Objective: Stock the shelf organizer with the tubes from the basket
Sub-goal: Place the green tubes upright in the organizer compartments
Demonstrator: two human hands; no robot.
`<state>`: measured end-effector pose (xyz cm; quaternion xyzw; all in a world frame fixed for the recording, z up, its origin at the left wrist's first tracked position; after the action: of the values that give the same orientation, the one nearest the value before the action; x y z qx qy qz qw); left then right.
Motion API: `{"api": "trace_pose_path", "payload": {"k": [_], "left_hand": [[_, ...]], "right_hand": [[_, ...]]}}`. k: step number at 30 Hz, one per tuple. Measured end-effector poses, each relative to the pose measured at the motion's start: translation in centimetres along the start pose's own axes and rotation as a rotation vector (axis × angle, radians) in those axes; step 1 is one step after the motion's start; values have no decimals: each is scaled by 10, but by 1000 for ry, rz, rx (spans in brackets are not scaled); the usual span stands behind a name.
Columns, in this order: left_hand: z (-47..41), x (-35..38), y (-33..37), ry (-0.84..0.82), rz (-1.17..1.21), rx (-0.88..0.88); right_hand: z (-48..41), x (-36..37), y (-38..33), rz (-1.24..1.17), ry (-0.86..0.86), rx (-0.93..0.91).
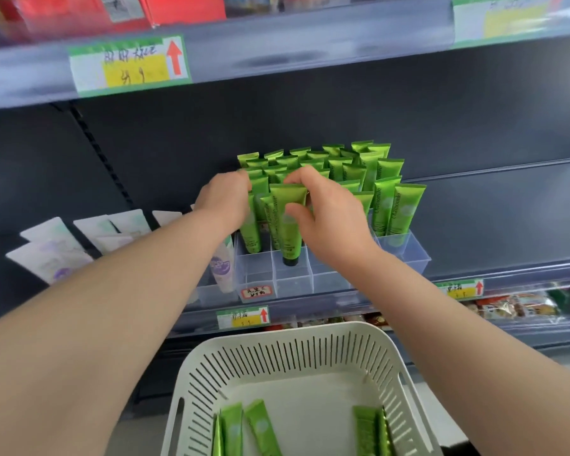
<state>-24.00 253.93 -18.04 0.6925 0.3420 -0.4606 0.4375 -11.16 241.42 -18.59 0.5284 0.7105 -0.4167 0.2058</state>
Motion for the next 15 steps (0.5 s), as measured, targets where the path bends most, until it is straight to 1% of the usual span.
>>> {"api": "trace_pose_path", "payload": {"k": [3,7,10,13,15], "left_hand": [[13,-10,-9,63,34,46],[37,-22,-26,52,52,62],[54,-30,-39,70,38,118],[66,-38,-46,134,102,210],[71,-40,-49,159,143,247]], "right_hand": [[-14,6,-11,15,47,-2],[-35,25,-26,30,45,0],[-43,44,-36,71,-19,-12],[-46,62,-42,147,-109,-12],[-46,73,-43,238,-160,-13]]}}
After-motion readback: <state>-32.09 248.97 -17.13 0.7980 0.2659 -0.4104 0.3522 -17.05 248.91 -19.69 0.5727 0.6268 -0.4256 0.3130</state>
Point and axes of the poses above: each hand's wrist, its own z-axis away from the middle knuckle, its own x-axis out of the palm, y = z × x, the point moved 1 cm from there along -z, towards the middle knuckle, and after that the axes turned 8 degrees about z, right-handed, at the moved point
